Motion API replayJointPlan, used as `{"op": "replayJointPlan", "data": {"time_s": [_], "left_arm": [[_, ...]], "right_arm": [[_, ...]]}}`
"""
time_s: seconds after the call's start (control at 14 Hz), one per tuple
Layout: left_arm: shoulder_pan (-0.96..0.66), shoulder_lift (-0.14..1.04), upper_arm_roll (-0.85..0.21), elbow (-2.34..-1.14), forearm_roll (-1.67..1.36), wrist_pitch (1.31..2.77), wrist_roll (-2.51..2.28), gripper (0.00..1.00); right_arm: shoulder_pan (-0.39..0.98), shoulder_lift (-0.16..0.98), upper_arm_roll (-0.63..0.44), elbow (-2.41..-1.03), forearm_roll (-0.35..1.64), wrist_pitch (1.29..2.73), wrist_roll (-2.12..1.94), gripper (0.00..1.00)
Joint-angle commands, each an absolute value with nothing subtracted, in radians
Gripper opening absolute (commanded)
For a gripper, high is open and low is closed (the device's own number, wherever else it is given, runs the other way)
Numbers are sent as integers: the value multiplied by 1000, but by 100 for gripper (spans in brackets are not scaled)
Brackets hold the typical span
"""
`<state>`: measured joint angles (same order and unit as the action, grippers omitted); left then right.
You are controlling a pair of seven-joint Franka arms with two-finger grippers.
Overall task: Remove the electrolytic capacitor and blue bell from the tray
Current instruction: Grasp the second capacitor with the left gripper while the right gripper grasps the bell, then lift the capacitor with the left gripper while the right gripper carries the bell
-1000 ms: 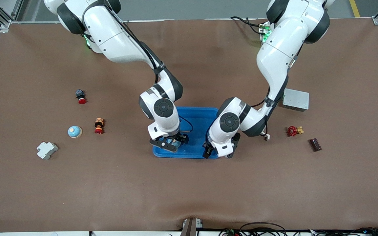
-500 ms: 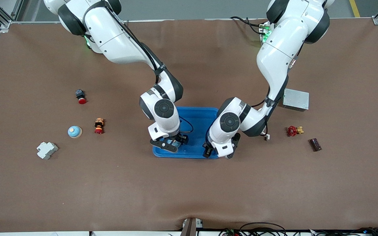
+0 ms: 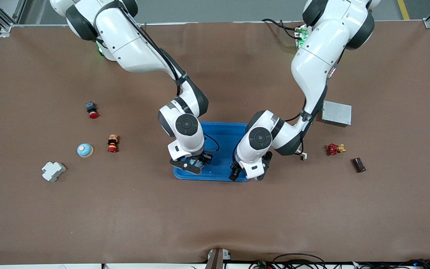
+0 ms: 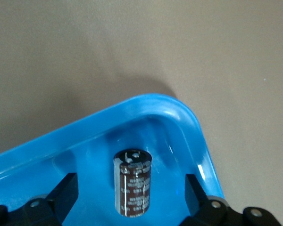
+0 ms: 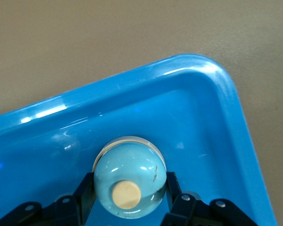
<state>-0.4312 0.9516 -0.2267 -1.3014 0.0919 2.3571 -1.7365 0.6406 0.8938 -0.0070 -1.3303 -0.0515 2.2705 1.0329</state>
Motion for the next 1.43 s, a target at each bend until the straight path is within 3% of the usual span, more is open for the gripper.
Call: {"op": "replayJointPlan", "data": {"time_s": [0.0,0.29,0.86,0.93,1.14,1.36], "left_arm": [[-449,945,-213,-1296,114,2364,-1759,100],[-454,946,-213,-1296,115,2365,-1759,97],[-454,954,-207,-1298,120,2364,-1758,97],[-454,954,-207,-1298,120,2364,-1758,92],[-454,954,-207,-1298,120,2364,-1758,60],[-454,951,-207,-1299,123,2359,-1756,22]], "right_arm": [[632,905,6,-1244,-68,2156,1042,0],[605,874,18,-1224,-54,2071,982,0],[433,812,34,-1264,-18,2033,562,0],[404,802,40,-1267,6,2033,502,0],[318,770,41,-1317,21,2031,301,0],[244,733,43,-1380,23,2043,137,0]]}}
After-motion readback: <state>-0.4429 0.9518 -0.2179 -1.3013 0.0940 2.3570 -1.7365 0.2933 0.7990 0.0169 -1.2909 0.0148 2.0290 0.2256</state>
